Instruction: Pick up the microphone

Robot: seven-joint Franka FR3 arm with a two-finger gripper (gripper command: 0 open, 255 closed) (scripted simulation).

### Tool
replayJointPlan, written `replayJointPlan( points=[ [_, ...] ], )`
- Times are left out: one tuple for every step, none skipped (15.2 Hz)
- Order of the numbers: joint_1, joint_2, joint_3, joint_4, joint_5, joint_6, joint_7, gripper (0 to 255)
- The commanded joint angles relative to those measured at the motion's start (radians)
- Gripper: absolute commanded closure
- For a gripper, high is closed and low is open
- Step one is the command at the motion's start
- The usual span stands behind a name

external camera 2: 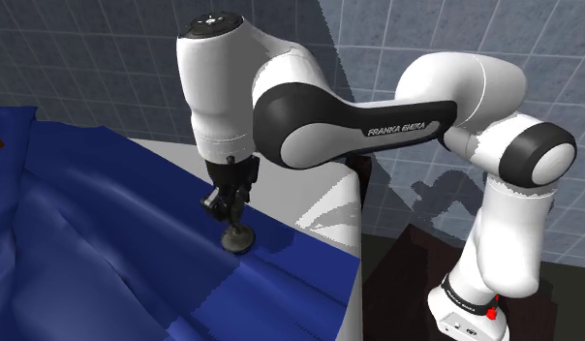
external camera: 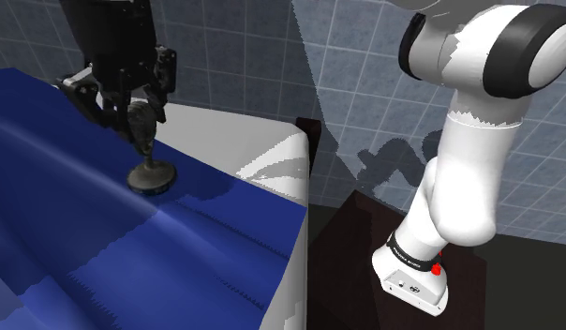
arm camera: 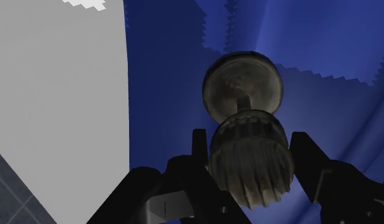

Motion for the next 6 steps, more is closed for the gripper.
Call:
replayJointPlan(
  points=[
    [0.011,0.013,0.0,0.047,-0.01,-0.035,-0.003,255],
    [0.019,0.023,0.0,0.073,-0.016,-0.054,-0.004,255],
    [0.028,0.032,0.0,0.1,-0.024,-0.073,-0.004,255],
    [0.037,0.043,0.0,0.128,-0.032,-0.092,-0.005,255],
    [0.038,0.045,0.0,0.133,-0.033,-0.095,-0.005,255],
    [0.039,0.045,0.0,0.133,-0.033,-0.095,-0.005,255]
  ],
)
